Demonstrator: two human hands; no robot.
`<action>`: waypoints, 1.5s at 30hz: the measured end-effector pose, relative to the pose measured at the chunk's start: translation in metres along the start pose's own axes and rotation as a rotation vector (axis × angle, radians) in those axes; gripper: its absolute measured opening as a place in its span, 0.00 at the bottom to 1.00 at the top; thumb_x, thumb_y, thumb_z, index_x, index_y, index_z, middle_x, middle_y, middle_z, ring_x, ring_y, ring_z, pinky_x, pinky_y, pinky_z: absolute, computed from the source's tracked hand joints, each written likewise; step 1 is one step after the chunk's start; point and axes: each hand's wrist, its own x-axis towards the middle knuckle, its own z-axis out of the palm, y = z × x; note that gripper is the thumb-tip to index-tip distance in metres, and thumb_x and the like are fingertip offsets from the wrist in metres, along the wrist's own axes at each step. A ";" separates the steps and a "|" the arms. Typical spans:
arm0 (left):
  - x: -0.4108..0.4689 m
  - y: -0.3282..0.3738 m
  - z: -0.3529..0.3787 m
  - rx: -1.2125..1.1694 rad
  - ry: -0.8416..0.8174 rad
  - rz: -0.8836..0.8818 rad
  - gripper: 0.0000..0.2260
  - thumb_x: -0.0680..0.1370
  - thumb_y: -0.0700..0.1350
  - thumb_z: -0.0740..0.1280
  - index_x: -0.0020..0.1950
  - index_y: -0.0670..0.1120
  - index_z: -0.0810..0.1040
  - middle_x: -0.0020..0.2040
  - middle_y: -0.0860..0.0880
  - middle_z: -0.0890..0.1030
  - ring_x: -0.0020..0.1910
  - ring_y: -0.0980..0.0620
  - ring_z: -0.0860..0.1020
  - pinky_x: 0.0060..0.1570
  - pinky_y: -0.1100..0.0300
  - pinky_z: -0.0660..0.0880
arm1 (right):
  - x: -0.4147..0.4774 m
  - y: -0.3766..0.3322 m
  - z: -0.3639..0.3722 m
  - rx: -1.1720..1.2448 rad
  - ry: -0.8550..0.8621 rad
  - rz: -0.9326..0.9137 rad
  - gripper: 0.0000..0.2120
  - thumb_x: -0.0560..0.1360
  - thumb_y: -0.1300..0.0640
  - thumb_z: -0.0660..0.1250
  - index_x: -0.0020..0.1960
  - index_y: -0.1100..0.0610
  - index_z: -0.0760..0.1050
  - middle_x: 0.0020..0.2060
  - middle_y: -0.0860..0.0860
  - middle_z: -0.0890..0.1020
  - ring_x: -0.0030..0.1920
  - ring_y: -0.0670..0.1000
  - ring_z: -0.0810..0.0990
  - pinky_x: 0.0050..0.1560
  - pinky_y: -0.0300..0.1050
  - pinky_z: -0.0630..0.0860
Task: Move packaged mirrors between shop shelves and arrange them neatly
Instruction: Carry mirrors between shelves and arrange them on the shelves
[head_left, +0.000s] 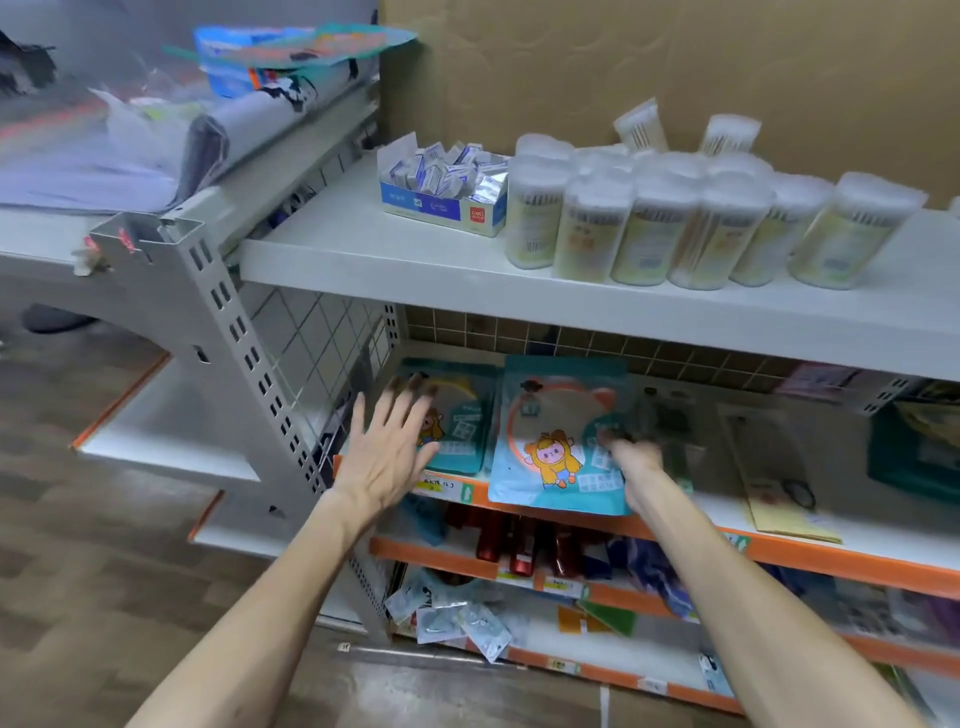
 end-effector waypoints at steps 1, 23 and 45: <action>0.003 -0.002 0.003 0.000 0.014 0.004 0.30 0.79 0.60 0.54 0.78 0.47 0.59 0.74 0.45 0.66 0.74 0.42 0.62 0.70 0.34 0.60 | 0.007 0.000 0.004 0.010 -0.011 0.011 0.10 0.74 0.56 0.73 0.48 0.58 0.73 0.48 0.58 0.83 0.47 0.58 0.84 0.53 0.56 0.82; 0.045 0.029 0.049 -0.048 0.029 0.153 0.32 0.79 0.61 0.48 0.80 0.48 0.49 0.80 0.45 0.53 0.78 0.43 0.52 0.74 0.38 0.52 | 0.019 0.009 0.045 -0.927 0.288 -0.617 0.20 0.80 0.50 0.62 0.66 0.62 0.67 0.63 0.61 0.72 0.63 0.61 0.71 0.61 0.56 0.72; 0.012 0.232 -0.081 -0.094 0.142 0.606 0.32 0.78 0.59 0.57 0.80 0.50 0.55 0.80 0.47 0.55 0.78 0.44 0.55 0.72 0.38 0.58 | -0.128 0.030 -0.209 -1.480 0.506 -1.092 0.40 0.76 0.37 0.63 0.79 0.56 0.54 0.78 0.58 0.57 0.76 0.61 0.59 0.73 0.63 0.60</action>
